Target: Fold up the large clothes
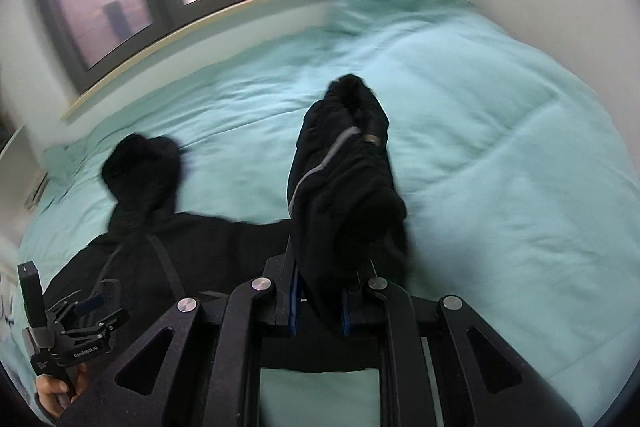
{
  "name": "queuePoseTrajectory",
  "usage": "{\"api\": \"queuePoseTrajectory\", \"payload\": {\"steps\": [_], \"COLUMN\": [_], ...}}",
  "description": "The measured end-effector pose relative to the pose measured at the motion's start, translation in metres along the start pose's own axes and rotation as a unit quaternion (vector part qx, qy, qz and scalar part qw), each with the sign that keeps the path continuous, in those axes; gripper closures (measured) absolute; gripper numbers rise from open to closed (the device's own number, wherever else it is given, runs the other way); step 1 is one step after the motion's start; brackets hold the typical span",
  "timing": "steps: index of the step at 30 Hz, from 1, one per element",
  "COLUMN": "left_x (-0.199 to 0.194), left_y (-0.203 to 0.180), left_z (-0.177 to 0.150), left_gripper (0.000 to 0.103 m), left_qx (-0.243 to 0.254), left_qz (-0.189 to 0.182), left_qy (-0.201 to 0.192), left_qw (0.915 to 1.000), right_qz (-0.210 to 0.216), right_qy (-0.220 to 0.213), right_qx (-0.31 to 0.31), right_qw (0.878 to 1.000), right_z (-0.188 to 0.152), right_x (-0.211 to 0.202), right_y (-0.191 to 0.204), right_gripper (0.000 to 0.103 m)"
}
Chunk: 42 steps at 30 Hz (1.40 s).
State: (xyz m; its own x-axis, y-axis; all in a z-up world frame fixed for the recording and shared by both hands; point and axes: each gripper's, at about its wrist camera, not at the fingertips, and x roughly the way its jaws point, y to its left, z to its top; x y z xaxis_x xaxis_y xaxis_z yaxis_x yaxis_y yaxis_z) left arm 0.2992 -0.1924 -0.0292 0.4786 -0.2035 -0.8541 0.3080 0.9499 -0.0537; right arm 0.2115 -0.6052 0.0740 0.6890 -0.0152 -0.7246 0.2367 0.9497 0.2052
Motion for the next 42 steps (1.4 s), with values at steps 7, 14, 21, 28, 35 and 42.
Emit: {"api": "queuePoseTrajectory", "payload": {"steps": [7,14,21,28,35,42], "left_x": [-0.054,-0.072,-0.073,-0.059,-0.030,0.041], "left_y": [0.113,0.196,0.242,0.258,0.240,0.232], "left_z": [-0.028,-0.066,-0.105,-0.110,-0.072,-0.028], "left_gripper": [0.023,0.023,0.023,0.023,0.023,0.023], "left_qx": [-0.027,-0.074,-0.100,-0.129,-0.123,-0.144], "left_qz": [0.031,0.062,0.094,0.085,0.005,-0.048], "left_qy": [-0.017,-0.012,0.013,0.027,0.015,0.045], "left_qw": [0.9990,0.9952,0.9905,0.9877,0.9923,0.9874], "right_qz": [0.051,0.104,0.079,0.062,0.115,-0.008], "right_qy": [0.016,0.066,0.167,0.206,0.157,0.113], "right_qx": [-0.091,-0.182,-0.260,-0.297,-0.252,-0.153], "right_qw": [0.994,0.975,0.948,0.930,0.948,0.982], "right_z": [-0.020,-0.070,-0.170,-0.199,-0.133,-0.083], "right_x": [0.011,0.070,0.187,0.234,0.160,0.140], "right_y": [0.188,0.346,0.446,0.466,0.395,0.247], "right_gripper": [0.086,0.086,0.086,0.063,0.043,0.043]}}
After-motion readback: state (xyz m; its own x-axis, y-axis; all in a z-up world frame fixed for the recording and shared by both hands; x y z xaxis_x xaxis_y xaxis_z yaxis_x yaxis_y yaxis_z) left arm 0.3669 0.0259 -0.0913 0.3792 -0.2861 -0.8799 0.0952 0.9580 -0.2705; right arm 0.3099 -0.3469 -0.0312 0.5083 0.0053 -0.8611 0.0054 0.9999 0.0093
